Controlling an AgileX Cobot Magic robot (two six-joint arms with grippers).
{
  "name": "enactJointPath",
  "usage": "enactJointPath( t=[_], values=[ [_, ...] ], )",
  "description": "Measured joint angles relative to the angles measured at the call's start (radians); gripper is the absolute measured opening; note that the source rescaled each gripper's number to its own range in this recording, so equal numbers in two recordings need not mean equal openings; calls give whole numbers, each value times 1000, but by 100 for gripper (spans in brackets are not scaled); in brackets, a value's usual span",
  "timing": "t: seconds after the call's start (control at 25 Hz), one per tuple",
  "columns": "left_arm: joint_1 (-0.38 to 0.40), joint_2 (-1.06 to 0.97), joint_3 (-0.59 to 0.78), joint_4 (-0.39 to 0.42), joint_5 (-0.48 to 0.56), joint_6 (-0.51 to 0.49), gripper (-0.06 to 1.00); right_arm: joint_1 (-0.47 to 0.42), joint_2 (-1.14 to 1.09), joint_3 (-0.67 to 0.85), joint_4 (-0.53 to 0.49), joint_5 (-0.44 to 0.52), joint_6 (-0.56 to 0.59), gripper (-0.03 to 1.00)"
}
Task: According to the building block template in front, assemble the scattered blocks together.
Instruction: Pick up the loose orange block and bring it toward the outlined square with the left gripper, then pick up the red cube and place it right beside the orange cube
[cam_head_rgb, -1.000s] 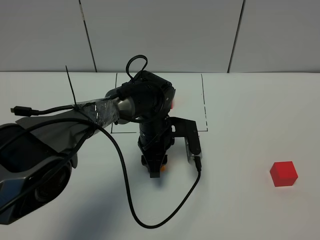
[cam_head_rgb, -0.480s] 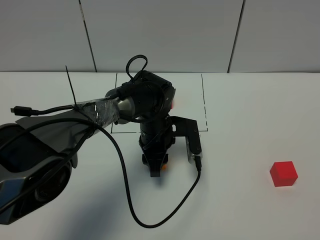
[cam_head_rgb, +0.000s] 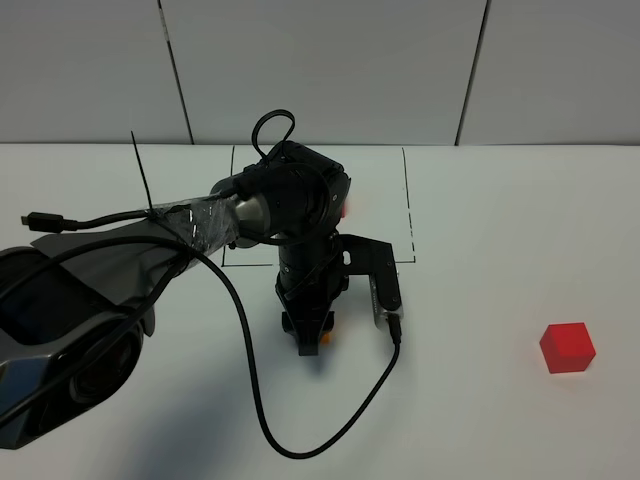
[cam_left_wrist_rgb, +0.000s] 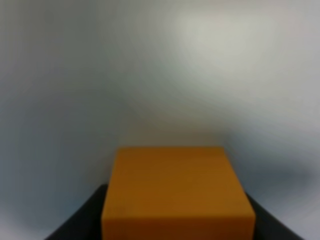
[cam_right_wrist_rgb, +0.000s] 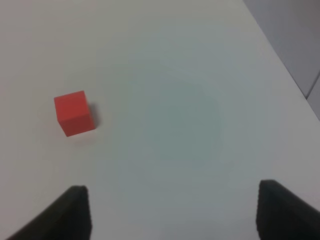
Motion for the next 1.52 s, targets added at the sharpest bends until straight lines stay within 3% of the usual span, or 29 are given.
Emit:
enactJointPath(
  t=[0.28, 0.48, 0.92, 1.24, 1.4, 1.52],
  values=[
    [0, 0, 0, 0, 0, 2, 74, 0, 0, 0, 0, 0, 0, 42],
    [0, 0, 0, 0, 0, 2, 96, 0, 0, 0, 0, 0, 0, 42],
    [0, -8, 0, 0, 57, -32, 100, 0, 0, 0, 0, 0, 0, 42],
    [0, -125, -1, 0, 60, -89, 100, 0, 0, 0, 0, 0, 0, 42],
    [1, -183, -3, 30, 45, -195, 100, 0, 0, 0, 0, 0, 0, 42],
    [15, -230, -3, 71, -16, -368, 100, 0, 0, 0, 0, 0, 0, 42]
  ],
)
